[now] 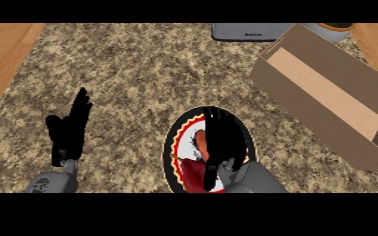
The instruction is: Pick the sweet potato from the plate and place it in the cardboard box
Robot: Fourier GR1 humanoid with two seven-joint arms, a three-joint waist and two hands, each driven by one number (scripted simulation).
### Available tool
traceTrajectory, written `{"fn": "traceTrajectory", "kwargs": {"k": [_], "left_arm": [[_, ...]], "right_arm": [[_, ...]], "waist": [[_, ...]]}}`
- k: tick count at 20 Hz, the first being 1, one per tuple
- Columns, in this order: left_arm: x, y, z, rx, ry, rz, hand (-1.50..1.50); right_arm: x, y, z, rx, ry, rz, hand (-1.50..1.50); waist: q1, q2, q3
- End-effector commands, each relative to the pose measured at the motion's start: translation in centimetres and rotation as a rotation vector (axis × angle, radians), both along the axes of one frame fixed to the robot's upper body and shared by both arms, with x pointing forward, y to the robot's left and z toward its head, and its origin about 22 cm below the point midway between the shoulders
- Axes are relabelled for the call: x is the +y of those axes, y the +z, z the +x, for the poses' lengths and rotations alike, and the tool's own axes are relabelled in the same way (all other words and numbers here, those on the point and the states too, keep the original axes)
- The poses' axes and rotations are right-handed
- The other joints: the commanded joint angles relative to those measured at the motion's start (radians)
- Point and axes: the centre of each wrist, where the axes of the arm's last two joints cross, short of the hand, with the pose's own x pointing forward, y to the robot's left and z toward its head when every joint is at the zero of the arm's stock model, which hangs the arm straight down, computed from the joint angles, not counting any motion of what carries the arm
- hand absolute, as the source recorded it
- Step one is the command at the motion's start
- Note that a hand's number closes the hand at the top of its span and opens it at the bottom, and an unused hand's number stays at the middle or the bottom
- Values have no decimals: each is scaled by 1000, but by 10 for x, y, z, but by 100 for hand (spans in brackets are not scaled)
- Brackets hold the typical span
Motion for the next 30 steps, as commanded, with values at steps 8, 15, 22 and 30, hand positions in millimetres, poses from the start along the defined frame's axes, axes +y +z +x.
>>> {"fn": "traceTrajectory", "kwargs": {"k": [8,15,22,30], "left_arm": [[-9,13,4,8,-6,6,0],[-13,12,-3,-9,24,11,0],[-3,-7,-16,2,-2,-9,0],[1,-9,-15,-11,-2,9,0]], "right_arm": [[-5,-37,-7,24,-48,-27,-150],[5,-39,9,-17,64,16,150],[3,-39,18,-169,78,-5,150],[14,-23,1,-173,-267,-54,150]], "waist": [[-1,0,0],[3,0,1],[2,0,0],[3,-1,0]]}}
